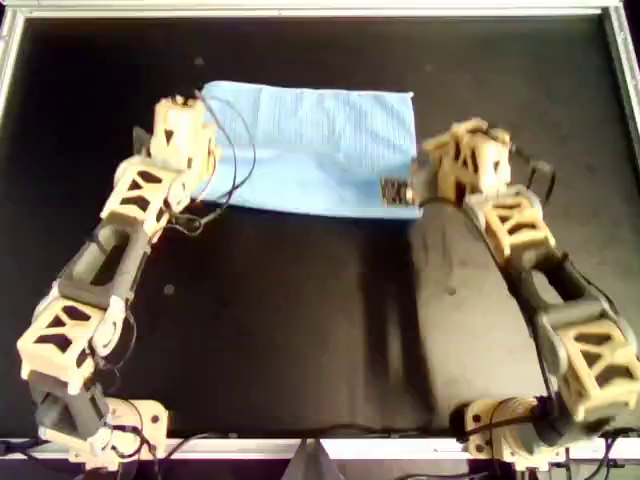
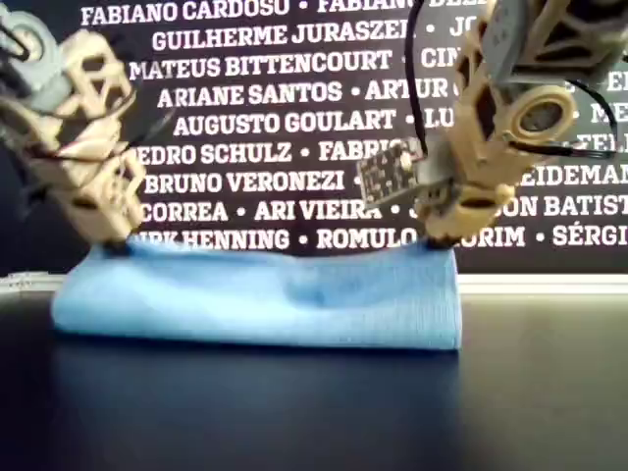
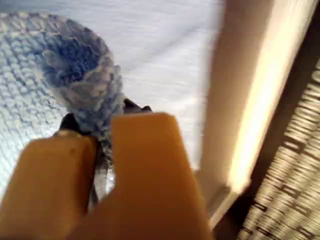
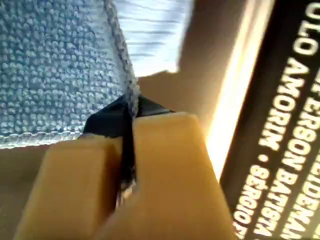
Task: Fold a cloth
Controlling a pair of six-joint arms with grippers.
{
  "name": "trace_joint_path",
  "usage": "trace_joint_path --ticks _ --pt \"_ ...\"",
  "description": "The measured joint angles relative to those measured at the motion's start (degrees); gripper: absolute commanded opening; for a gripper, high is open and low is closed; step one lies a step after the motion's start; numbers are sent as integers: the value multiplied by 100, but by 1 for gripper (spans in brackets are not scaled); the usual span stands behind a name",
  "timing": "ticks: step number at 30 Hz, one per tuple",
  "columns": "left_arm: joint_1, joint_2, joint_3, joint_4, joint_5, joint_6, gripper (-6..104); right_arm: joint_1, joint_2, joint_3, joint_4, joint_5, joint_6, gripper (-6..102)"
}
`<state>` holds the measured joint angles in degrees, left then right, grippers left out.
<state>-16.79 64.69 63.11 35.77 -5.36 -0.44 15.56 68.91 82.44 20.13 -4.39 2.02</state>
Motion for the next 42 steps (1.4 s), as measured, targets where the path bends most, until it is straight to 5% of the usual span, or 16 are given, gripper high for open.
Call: trace_joint_path --ticks 26,42 --pt "9 -2909 -3762 0 0 18 0 -264 -3006 -4263 0 -9 0 0" --pt "97 -3437 -4562 0 44 18 5 -246 -3287 -4597 0 -9 0 3"
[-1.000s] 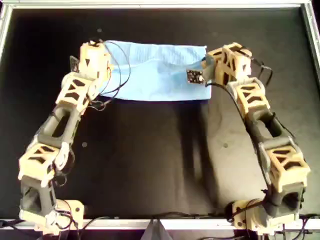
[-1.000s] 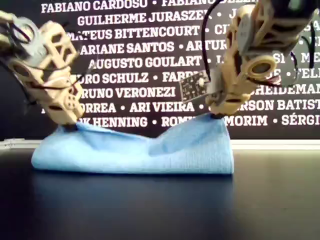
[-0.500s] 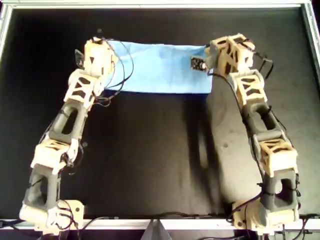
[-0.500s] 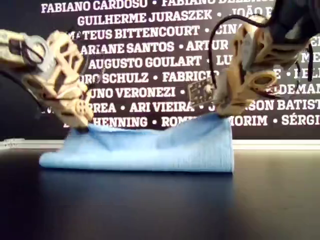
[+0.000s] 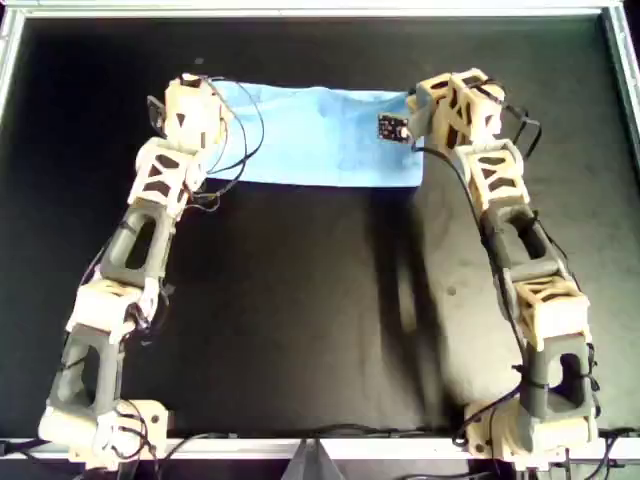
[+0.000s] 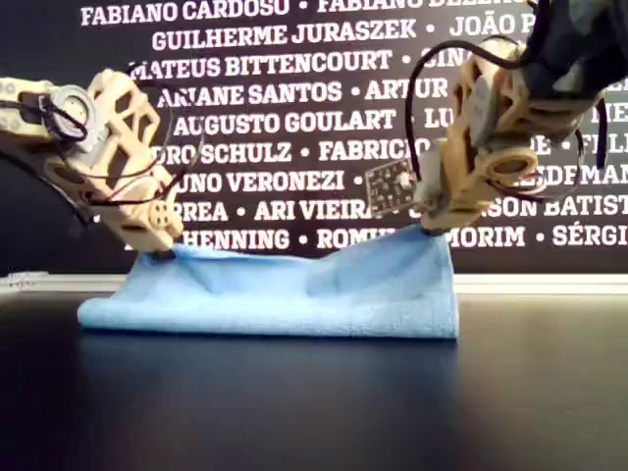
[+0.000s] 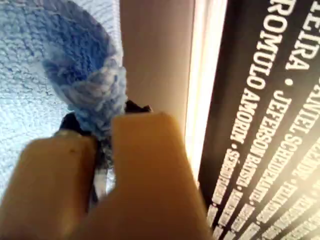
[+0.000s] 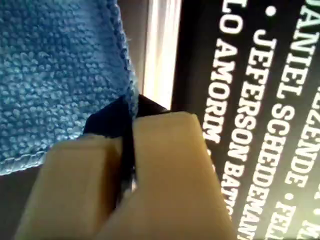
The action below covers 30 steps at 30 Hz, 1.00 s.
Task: Fold a cloth
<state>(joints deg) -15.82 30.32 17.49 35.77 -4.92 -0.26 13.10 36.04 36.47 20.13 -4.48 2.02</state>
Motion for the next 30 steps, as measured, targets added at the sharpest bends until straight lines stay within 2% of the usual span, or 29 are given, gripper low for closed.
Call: trace_joint_path --ticks 3,10,14,17,25,30 --pt "0 0 0 0 9 0 16 0 -26 0 0 0 0 12" --pt "0 0 0 0 -26 0 56 -114 -53 0 0 0 0 39" --pt "0 -62 0 0 -26 0 69 -281 -53 0 0 0 0 49" --pt "0 -158 0 0 -9 0 74 -369 -53 0 0 0 0 50" --pt "0 -272 0 26 -44 0 75 -378 79 18 0 -53 0 50" --pt "0 123 0 176 -53 0 75 -378 1318 598 369 -53 0 50"
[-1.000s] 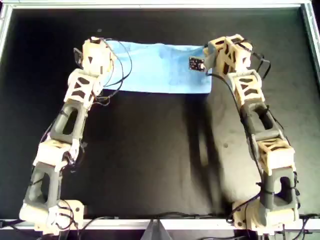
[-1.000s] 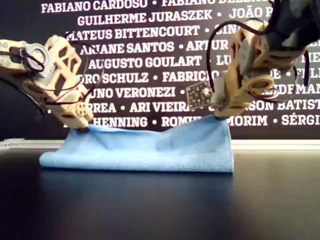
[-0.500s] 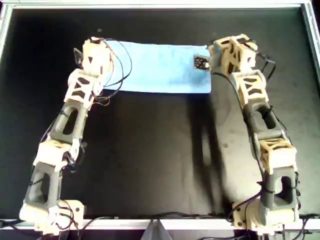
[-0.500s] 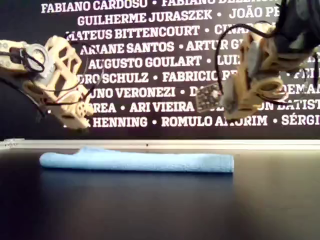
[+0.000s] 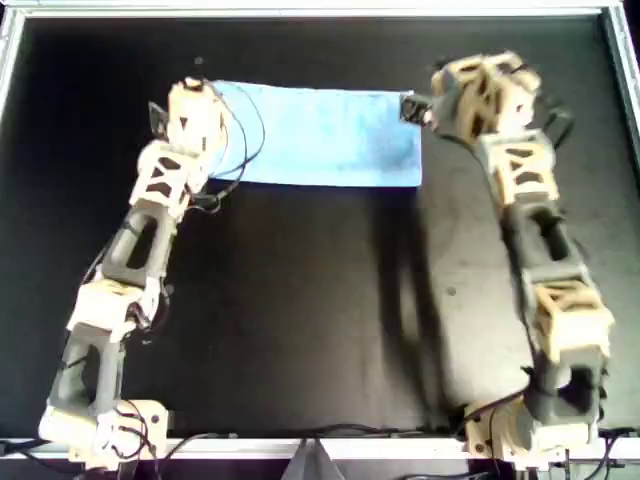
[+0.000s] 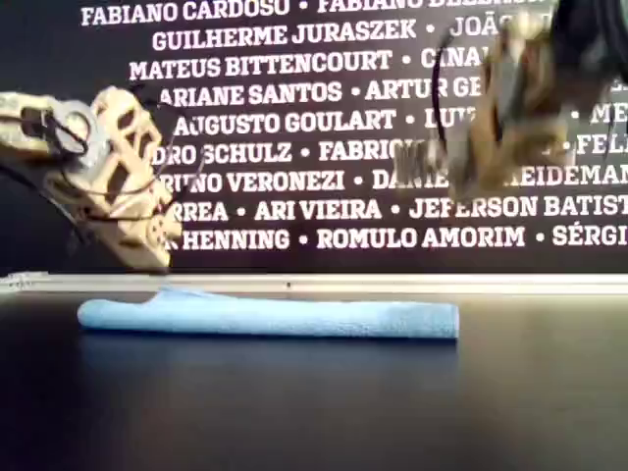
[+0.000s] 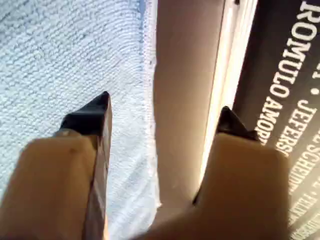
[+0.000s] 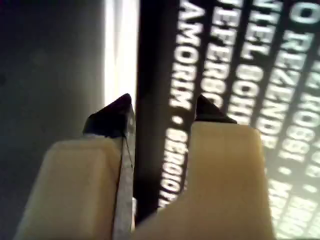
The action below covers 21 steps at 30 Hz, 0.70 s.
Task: Fold a cloth
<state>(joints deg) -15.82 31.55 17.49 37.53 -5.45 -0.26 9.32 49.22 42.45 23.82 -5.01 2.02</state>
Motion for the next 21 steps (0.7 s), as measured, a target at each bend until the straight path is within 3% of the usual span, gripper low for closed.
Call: trace_joint_path --ticks 5,15,17,21 --pt "0 1134 0 1090 0 0 75 0 2224 1362 686 0 0 50" --pt "0 3551 -9 4685 0 -97 75 26 6662 5133 844 0 0 50" --pt "0 4008 -9 5027 0 -211 75 35 7251 5651 844 0 0 50" --pt "0 5063 9 5212 0 -835 75 26 8007 6231 844 0 0 50"
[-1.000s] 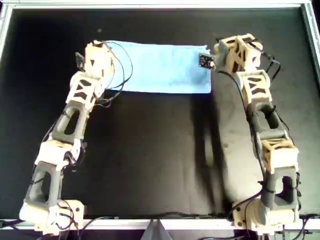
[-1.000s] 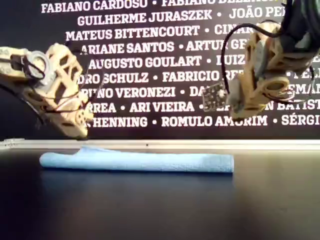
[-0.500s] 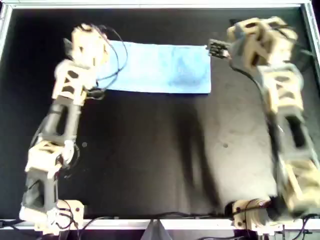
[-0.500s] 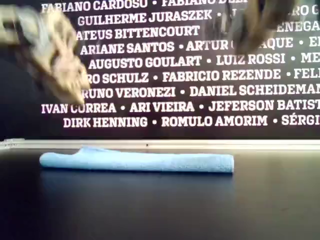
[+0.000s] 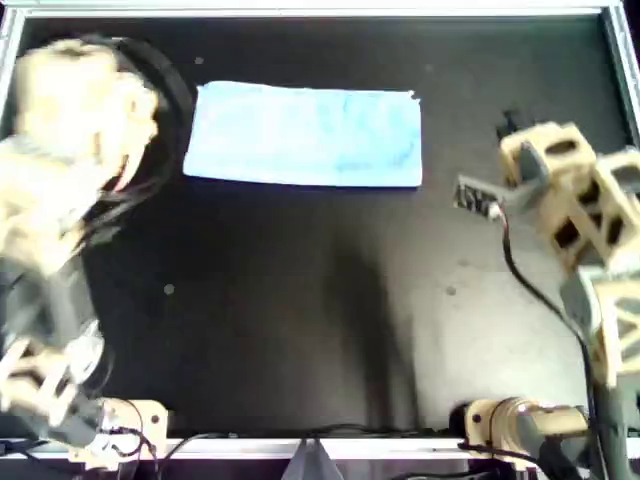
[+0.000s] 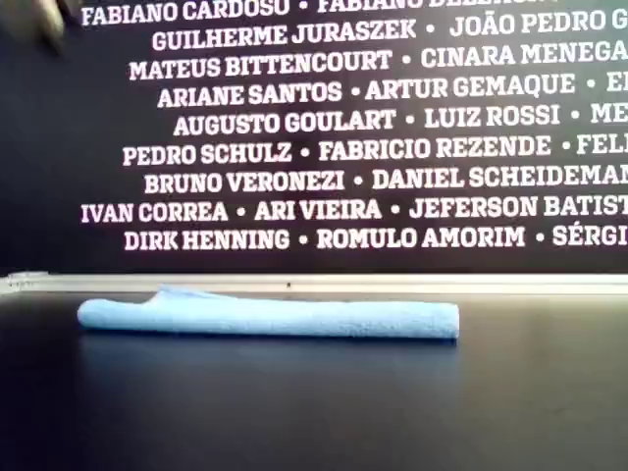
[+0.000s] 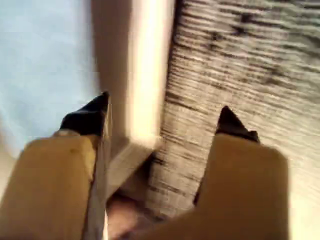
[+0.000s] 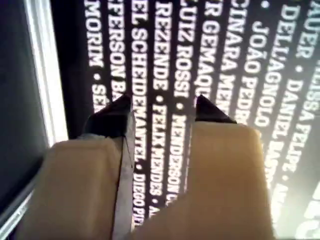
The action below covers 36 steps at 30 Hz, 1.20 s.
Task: Fold a cloth
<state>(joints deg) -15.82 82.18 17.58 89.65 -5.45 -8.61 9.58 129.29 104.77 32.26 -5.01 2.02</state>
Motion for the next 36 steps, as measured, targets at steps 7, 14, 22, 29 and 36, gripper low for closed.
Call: trace_joint_path --ticks 7,14,22,29,36 --pt "0 2443 2162 26 -9 -475 75 -114 501 457 0 9 0 51" --pt "0 5704 5730 -694 -9 -457 75 -703 1046 1547 0 18 0 51" --pt "9 8156 10116 -3647 -9 -457 75 -853 2716 3129 0 -26 0 51" --pt "9 9009 13157 -5625 -9 -457 75 -879 3885 4359 0 44 0 51" --pt "9 9237 14423 -6293 -9 -457 75 -879 4096 5388 0 44 0 51"
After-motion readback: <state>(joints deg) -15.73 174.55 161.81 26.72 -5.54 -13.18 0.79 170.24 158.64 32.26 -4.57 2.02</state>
